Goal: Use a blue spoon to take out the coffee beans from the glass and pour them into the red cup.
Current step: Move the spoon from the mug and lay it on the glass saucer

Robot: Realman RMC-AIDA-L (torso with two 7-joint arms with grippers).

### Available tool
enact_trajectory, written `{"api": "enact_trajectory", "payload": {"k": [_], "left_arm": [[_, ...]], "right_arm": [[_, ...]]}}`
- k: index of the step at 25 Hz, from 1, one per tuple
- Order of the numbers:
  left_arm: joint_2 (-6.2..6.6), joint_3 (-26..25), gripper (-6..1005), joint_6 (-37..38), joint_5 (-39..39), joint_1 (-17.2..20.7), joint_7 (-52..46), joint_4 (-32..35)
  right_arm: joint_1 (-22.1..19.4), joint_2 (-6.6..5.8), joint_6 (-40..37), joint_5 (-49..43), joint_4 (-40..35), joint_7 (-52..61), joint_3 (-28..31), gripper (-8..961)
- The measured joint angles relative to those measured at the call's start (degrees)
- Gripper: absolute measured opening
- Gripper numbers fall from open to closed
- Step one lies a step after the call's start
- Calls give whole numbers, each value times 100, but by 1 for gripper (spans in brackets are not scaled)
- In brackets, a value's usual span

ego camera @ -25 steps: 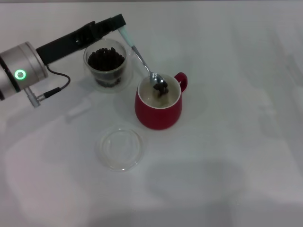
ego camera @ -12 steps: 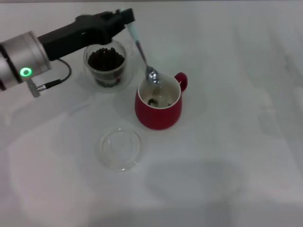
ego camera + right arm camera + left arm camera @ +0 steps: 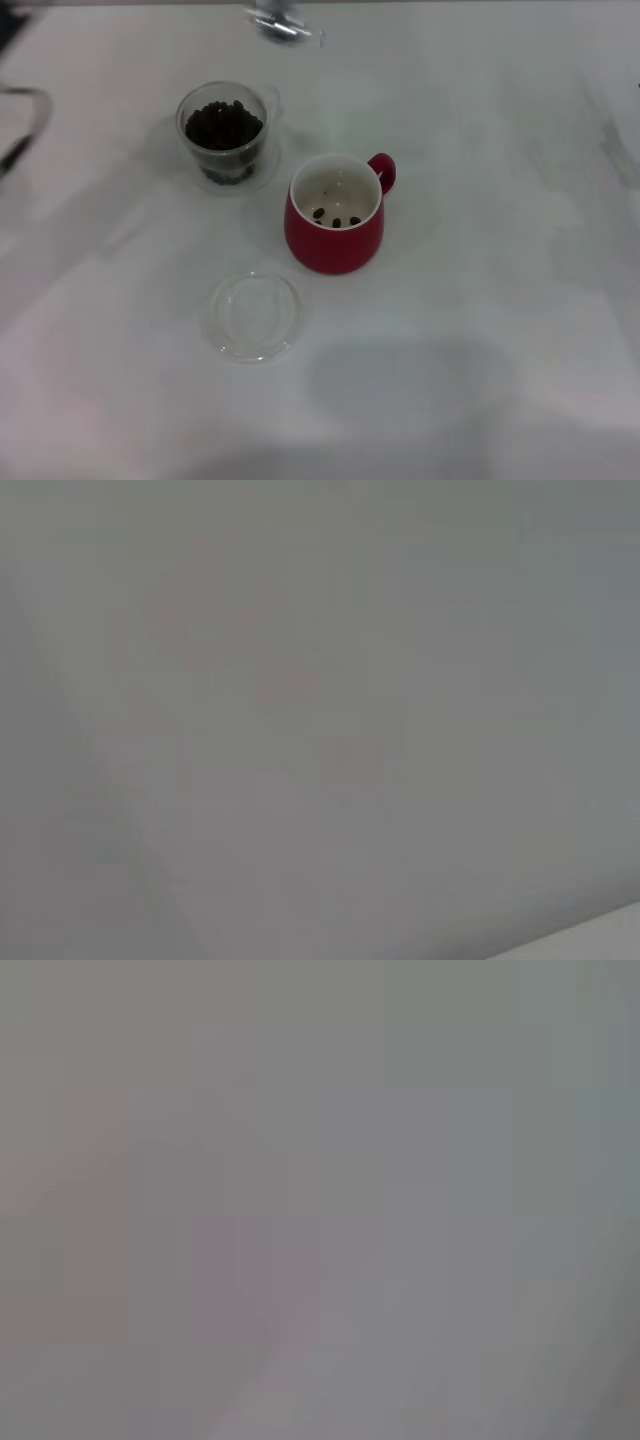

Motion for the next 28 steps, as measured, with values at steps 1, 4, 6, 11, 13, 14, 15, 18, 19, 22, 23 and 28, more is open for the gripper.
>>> {"api": "enact_trajectory", "payload": {"k": [1, 4, 6, 11, 13, 14, 15, 18, 19, 22, 23, 28], "left_arm": [[30, -77, 130, 109, -103, 212, -328, -60], [196, -235, 130, 465, -166, 677, -947, -546], [285, -296, 130, 663, -192, 898, -1014, -1022], [345, -332, 129, 709, -99, 1078, -873, -2025], [321, -317, 129, 684, -24, 1081, -820, -2198], [300, -314, 129, 663, 33, 1072, -783, -2260], [280, -314, 129, 635, 93, 1059, -728, -2319], [186, -312, 129, 457, 368, 969, -484, -2454], [154, -313, 129, 365, 471, 938, -421, -2475], [56, -308, 129, 80, 705, 859, -247, -2490], [36, -306, 129, -22, 779, 828, -195, -2491], [14, -301, 129, -339, 1163, 685, -141, -2498]], "right_arm": [[-1, -1, 13, 10, 2, 0, 15, 871], [30, -1, 22, 18, -3, 0, 52, 871], [52, 0, 23, 23, -29, 0, 113, 871], [89, -2, 23, 36, -58, 0, 342, 870], [117, -5, 23, 37, -73, 0, 441, 870], [130, -3, 23, 37, -91, 0, 472, 870], [134, -2, 23, 37, -112, 0, 489, 870], [139, 0, 32, 37, -193, 0, 588, 870], [139, 0, 36, 37, -203, 0, 615, 870], [136, 0, 38, 37, -204, 0, 637, 869], [133, 0, 38, 37, -205, 0, 637, 869], [131, 0, 39, 36, -208, 0, 639, 869]]}}
